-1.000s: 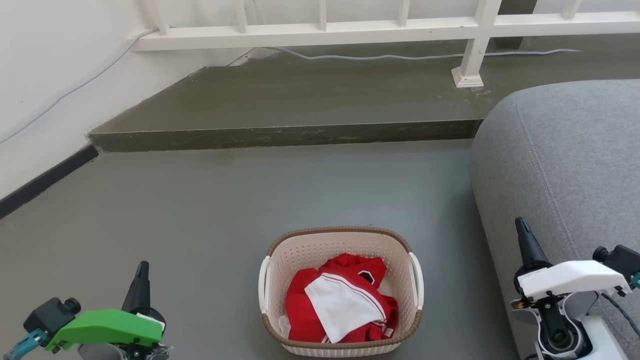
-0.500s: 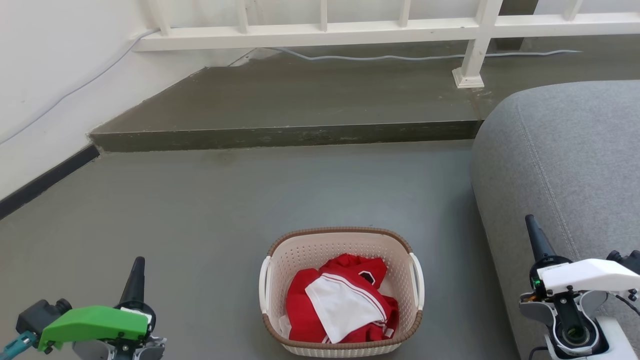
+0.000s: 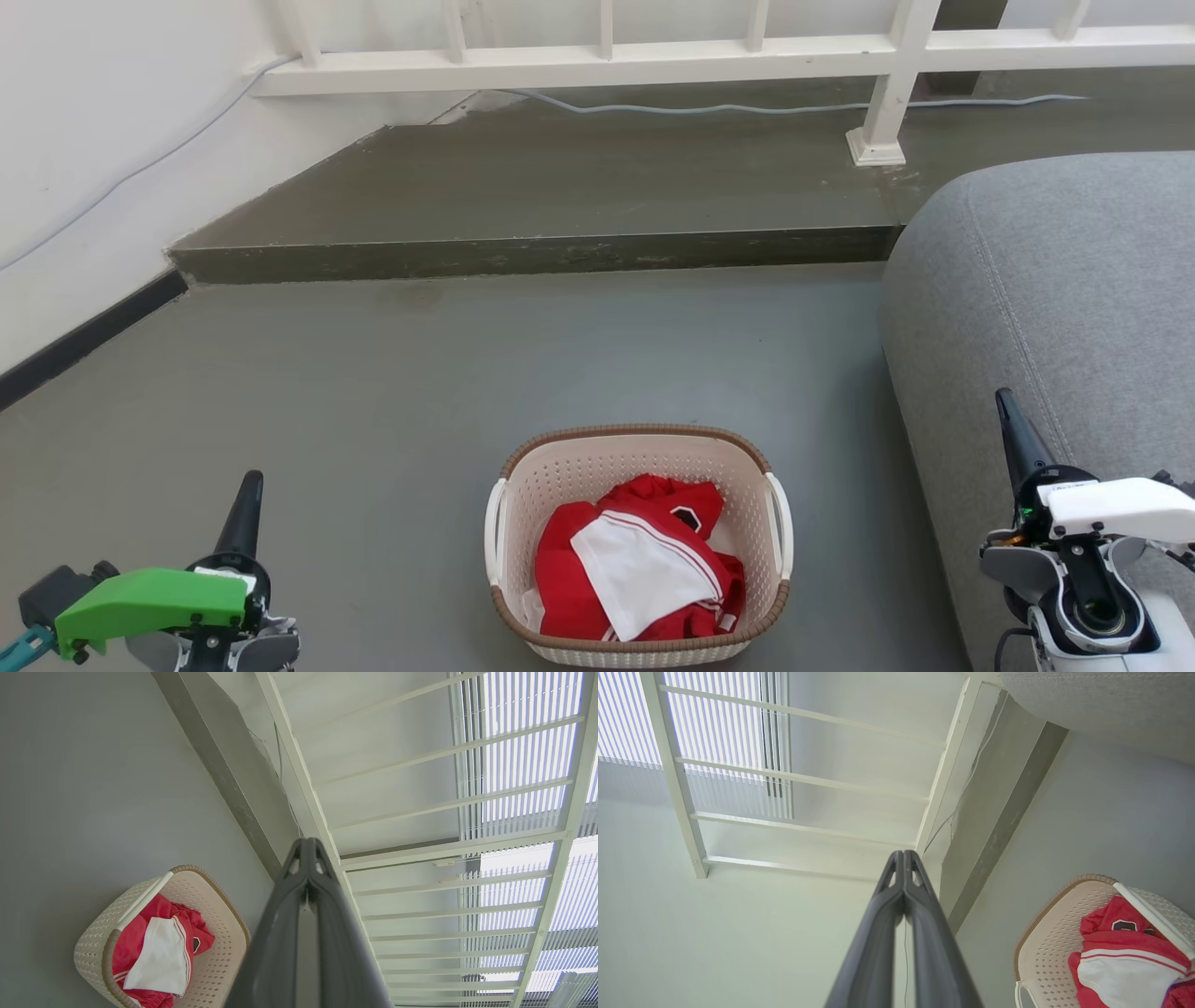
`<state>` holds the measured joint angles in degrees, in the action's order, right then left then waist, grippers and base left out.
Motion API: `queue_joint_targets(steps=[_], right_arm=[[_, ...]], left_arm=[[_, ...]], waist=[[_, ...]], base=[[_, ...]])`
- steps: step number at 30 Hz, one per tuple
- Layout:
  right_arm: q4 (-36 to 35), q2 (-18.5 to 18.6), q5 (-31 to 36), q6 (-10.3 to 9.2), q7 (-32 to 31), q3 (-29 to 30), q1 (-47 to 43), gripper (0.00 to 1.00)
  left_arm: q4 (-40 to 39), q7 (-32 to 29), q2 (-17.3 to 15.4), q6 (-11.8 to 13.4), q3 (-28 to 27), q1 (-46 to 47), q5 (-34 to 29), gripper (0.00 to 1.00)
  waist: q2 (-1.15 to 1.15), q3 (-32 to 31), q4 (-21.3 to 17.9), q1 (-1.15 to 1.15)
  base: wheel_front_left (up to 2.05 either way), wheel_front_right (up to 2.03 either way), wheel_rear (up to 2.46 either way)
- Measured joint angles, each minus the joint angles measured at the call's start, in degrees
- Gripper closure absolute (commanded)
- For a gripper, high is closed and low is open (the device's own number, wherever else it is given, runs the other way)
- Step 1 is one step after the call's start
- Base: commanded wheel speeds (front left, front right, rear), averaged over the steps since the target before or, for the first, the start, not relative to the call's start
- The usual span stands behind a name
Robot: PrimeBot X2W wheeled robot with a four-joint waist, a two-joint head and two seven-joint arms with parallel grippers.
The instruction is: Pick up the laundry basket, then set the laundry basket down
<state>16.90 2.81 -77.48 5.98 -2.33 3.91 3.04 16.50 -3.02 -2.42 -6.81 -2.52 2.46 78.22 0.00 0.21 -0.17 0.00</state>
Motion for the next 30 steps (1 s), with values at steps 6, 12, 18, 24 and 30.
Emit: queue_joint_targets(steps=[6, 12, 18, 24, 30], right_arm=[[-0.13, -0.26, -4.27, 0.07, -1.21, 1.29, 0.02, 1.00], [-0.23, -0.48, -8.46, 0.55, -2.33, 2.37, 0.09, 1.00], [-0.38, -0.58, -12.90, 0.57, -3.54, 3.48, 0.14, 1.00], [-0.45, -0.60, -14.25, 0.68, -3.87, 3.79, 0.31, 1.00], [-0.46, -0.60, -14.27, 0.74, -3.87, 3.80, 0.32, 1.00]], left_arm=[[-0.09, -1.03, 0.03, 0.00, -0.98, 0.15, 4.00, 1.00], [-0.20, -2.25, 0.09, -0.07, -1.47, 0.26, 7.90, 1.00], [-0.31, -3.50, 0.22, -0.08, -2.32, 1.23, 11.83, 1.00], [-0.34, -3.52, 0.27, -0.19, -2.66, 1.33, 13.25, 1.00], [-0.34, -3.52, 0.29, -0.19, -2.66, 1.33, 13.26, 1.00]], waist=[[0.00, -0.03, 0.05, 0.00], [0.00, -0.06, 0.10, 0.00], [0.00, -0.09, 0.16, 0.00], [0.00, -0.09, 0.17, 0.00], [0.00, -0.09, 0.17, 0.00]], base=[[0.00, 0.00, 0.00], [0.00, 0.00, 0.00], [0.00, 0.00, 0.00], [0.00, 0.00, 0.00], [0.00, 0.00, 0.00]])
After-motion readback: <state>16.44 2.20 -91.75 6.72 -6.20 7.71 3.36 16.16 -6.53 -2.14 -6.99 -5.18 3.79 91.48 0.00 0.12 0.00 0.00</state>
